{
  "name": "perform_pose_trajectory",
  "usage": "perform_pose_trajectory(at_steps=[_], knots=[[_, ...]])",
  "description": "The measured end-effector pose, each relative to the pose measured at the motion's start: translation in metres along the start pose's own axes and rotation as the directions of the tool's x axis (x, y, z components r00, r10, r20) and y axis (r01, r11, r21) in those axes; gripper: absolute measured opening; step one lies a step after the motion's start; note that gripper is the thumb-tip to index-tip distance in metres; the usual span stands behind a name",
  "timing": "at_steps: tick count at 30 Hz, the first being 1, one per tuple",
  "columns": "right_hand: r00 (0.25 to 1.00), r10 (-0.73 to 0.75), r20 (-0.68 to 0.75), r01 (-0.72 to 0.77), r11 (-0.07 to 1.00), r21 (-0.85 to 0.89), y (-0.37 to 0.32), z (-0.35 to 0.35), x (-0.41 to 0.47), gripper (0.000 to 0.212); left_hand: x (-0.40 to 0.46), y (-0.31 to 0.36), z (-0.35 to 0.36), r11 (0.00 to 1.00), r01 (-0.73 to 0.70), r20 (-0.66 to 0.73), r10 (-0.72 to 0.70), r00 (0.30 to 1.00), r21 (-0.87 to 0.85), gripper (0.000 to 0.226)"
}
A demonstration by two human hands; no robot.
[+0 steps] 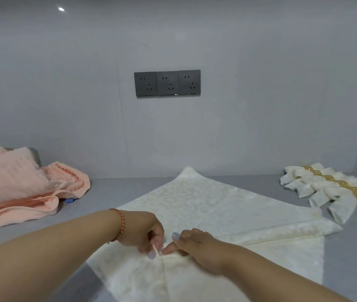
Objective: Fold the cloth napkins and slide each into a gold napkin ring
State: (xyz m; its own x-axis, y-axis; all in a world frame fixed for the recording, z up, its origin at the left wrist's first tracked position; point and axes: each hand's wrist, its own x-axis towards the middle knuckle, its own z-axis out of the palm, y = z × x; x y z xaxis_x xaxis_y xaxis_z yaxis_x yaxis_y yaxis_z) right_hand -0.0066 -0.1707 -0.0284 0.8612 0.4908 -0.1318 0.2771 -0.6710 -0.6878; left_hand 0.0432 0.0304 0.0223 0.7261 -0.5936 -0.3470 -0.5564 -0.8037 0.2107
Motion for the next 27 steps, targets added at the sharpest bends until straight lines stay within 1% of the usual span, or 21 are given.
perform_pose_trajectory(at_steps=[2,3,4,5,6,7,8,11,13,14,15,17,20,21,22,24,25,27], knots=[[0.999,0.031,0.017,-0.033,0.993,0.111,0.002,-0.003,0.006,0.065,0.004,0.001,-0.001,0.996,0.005,-0.089,-0.013,0.996,-0.088,0.014],[0.998,0.054,0.024,-0.057,0.982,0.182,0.004,-0.005,0.009,0.07,0.007,0.001,0.0,0.986,0.0,-0.133,-0.022,0.991,-0.165,0.012],[0.997,0.077,0.032,-0.082,0.97,0.228,0.006,-0.008,0.012,0.067,0.011,0.002,0.001,0.961,-0.018,-0.162,-0.028,0.986,-0.276,0.012],[0.994,0.097,0.047,-0.106,0.963,0.247,0.006,-0.011,0.012,0.056,0.015,0.005,0.004,0.908,-0.055,-0.173,-0.019,0.985,-0.414,0.012],[0.992,0.112,0.066,-0.125,0.959,0.254,0.006,-0.015,0.012,0.043,0.019,0.009,0.007,0.836,-0.097,-0.178,-0.001,0.984,-0.541,0.012],[0.99,0.116,0.086,-0.136,0.951,0.277,0.006,-0.02,0.011,0.034,0.024,0.013,0.011,0.761,-0.134,-0.191,0.015,0.982,-0.634,0.013],[0.988,0.119,0.095,-0.144,0.937,0.317,0.007,-0.025,0.011,0.028,0.03,0.016,0.014,0.698,-0.16,-0.212,0.012,0.977,-0.698,0.014],[0.986,0.123,0.112,-0.161,0.876,0.455,0.012,-0.038,0.013,0.007,0.041,0.023,0.026,0.528,-0.23,-0.293,-0.036,0.956,-0.817,0.016],[0.98,0.157,0.121,-0.196,0.851,0.487,0.015,-0.041,0.017,0.008,0.047,0.023,0.034,0.389,-0.264,-0.309,-0.057,0.949,-0.883,0.018],[0.977,0.173,0.121,-0.21,0.842,0.497,0.016,-0.042,0.018,0.013,0.048,0.024,0.037,0.345,-0.274,-0.312,-0.06,0.948,-0.898,0.017],[0.974,0.188,0.124,-0.225,0.839,0.495,0.016,-0.043,0.019,0.015,0.05,0.024,0.04,0.328,-0.28,-0.317,-0.064,0.946,-0.902,0.015],[0.968,0.202,0.149,-0.248,0.865,0.436,0.013,-0.046,0.019,0.007,0.05,0.025,0.043,0.358,-0.27,-0.322,-0.094,0.942,-0.894,0.016],[0.957,0.257,0.136,-0.286,0.919,0.273,0.002,-0.059,0.012,0.006,0.051,0.032,0.042,0.505,-0.204,-0.301,-0.118,0.946,-0.839,0.028],[0.947,0.297,0.119,-0.316,0.928,0.196,-0.001,-0.065,0.008,0.005,0.052,0.036,0.04,0.545,-0.173,-0.285,-0.127,0.95,-0.82,0.032],[0.941,0.329,0.083,-0.334,0.94,0.07,-0.002,-0.071,0.005,0.01,0.053,0.039,0.037,0.571,-0.144,-0.268,-0.138,0.953,-0.808,0.034],[0.932,0.361,-0.007,-0.354,0.91,-0.215,0.0,-0.08,-0.002,0.026,0.056,0.045,0.032,0.626,-0.092,-0.238,-0.154,0.959,-0.775,0.029],[0.927,0.374,-0.028,-0.366,0.884,-0.29,0.003,-0.082,-0.005,0.029,0.058,0.049,0.029,0.664,-0.067,-0.219,-0.148,0.964,-0.745,0.025],[0.911,0.411,-0.028,-0.397,0.858,-0.327,0.008,-0.084,-0.011,0.026,0.063,0.053,0.027,0.733,-0.023,-0.17,-0.127,0.977,-0.68,0.018]])
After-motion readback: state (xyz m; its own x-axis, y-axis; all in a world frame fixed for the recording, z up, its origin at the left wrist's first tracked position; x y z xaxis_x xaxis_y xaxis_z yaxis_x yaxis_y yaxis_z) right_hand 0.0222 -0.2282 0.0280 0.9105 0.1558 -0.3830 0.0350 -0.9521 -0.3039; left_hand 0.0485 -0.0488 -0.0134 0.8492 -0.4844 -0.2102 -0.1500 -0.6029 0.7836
